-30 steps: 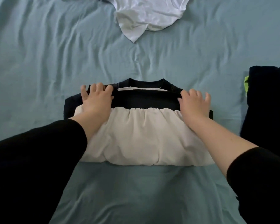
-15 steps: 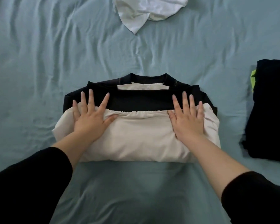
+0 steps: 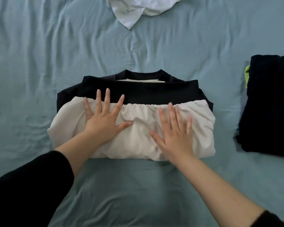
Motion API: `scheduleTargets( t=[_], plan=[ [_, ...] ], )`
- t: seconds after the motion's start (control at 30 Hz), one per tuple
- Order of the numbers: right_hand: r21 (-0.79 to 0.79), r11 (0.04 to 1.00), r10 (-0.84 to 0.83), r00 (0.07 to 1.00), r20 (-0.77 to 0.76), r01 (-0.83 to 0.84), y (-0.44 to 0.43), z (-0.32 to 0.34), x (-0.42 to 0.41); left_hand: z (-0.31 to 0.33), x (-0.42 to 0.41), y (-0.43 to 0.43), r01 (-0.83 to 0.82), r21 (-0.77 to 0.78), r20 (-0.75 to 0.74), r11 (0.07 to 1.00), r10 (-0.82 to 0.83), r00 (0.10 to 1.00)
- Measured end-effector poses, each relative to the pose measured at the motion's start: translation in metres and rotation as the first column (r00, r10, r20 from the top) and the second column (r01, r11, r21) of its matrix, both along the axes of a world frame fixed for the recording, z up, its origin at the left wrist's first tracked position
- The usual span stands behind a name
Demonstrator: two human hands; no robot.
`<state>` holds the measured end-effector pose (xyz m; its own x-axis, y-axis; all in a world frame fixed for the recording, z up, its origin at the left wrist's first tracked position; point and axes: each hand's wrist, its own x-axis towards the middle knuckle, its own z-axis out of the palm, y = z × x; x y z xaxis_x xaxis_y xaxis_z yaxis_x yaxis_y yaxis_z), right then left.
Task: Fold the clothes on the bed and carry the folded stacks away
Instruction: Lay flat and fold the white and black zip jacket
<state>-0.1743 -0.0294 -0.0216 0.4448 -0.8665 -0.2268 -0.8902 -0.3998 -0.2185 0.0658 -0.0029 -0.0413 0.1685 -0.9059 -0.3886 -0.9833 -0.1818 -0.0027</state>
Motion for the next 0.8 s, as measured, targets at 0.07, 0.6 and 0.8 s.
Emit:
scheduleTargets(
  t=[0.07,0.6,0.8],
  plan=[
    [0.079,0.99,-0.138,0.915,0.378,0.117,0.031,0.019,-0.013,0.012,-0.021,0.007,0.022,-0.098,-0.099,0.995,-0.032,0.995],
    [0.992,0.078,-0.78,-0.625,0.001,-0.096,0.03,0.024,-0.014,-0.005,-0.07,-0.027,-0.31,0.177,-0.384,0.934,0.355,0.852],
    [0.884,0.323,-0.786,-0.425,0.449,0.337,0.048,0.079,0.035,0.016,-0.068,-0.045,-0.372,0.296,-0.436,0.88,0.471,0.767]
  ],
)
